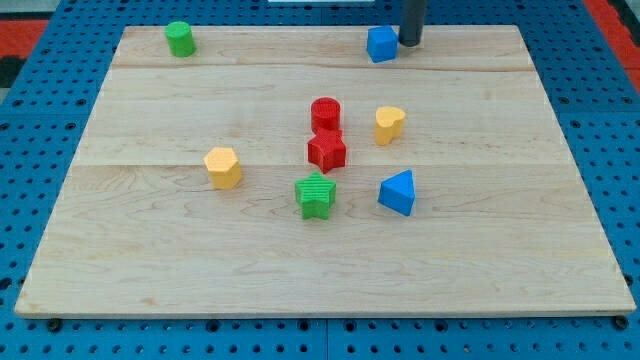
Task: Move the blue cube to the top center
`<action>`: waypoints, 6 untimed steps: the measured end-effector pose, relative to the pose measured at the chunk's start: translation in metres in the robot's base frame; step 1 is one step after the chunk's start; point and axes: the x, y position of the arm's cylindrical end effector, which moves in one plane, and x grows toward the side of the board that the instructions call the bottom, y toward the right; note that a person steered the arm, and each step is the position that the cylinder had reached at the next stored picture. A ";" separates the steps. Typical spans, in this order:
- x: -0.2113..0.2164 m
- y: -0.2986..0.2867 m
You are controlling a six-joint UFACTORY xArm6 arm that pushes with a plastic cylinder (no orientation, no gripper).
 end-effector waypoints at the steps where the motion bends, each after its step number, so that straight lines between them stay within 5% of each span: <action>1: 0.000 -0.022; 4: 0.029 -0.077; 6: 0.003 -0.120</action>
